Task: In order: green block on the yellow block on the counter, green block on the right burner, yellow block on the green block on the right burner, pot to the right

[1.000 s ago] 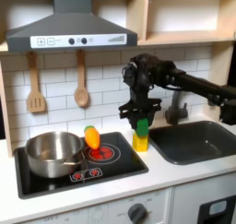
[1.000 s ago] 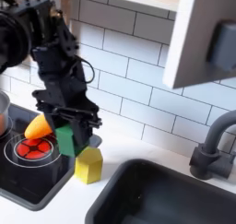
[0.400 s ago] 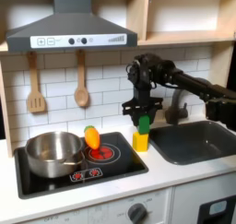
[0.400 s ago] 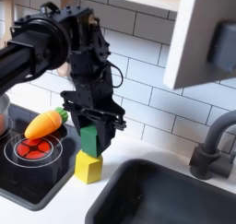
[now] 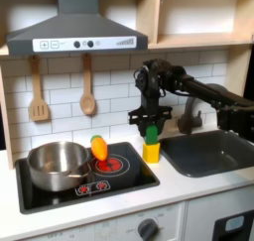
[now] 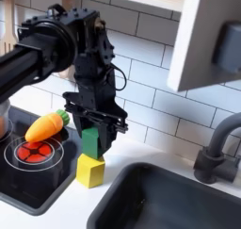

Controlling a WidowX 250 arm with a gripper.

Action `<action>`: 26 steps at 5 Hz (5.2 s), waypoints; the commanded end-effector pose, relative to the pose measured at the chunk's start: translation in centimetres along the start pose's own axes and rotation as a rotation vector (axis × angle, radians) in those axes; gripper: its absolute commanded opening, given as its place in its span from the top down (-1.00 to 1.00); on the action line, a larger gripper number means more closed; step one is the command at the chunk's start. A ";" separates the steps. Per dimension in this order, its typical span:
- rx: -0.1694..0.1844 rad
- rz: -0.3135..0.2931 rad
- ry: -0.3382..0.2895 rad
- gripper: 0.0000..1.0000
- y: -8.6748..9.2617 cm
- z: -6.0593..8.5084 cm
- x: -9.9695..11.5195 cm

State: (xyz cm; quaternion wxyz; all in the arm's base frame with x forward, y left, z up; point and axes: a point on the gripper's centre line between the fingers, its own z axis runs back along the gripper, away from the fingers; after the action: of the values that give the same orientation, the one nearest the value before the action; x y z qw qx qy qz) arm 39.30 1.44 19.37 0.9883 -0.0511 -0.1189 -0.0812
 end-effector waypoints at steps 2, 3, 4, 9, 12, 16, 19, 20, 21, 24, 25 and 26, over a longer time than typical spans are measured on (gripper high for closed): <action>-0.011 -0.009 0.004 1.00 -0.3 0.2 -0.3; -0.011 -0.017 0.013 1.00 -0.2 0.0 -0.5; -0.013 -0.021 0.019 1.00 -0.3 -0.1 -0.8; -0.013 -0.004 0.018 -1.00 0.0 0.7 -1.2; -0.044 0.004 0.000 -1.00 -0.2 3.1 -1.7; -0.022 -0.019 0.001 -1.00 2.9 5.3 -8.8; 0.019 -0.059 -0.011 -1.00 5.1 6.4 -14.2; 0.009 -0.054 -0.019 -1.00 5.4 6.0 -15.3; 0.014 -0.047 -0.019 -1.00 5.8 5.7 -16.6; 0.016 -0.017 -0.054 -1.00 6.0 5.5 -16.5; 0.016 0.018 -0.081 -1.00 6.4 5.6 -15.6; 0.014 0.043 -0.127 -1.00 6.9 5.9 -14.2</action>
State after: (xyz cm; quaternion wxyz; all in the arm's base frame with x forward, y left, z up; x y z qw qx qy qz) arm 25.39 11.14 21.01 0.9810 -0.0509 -0.1794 -0.0529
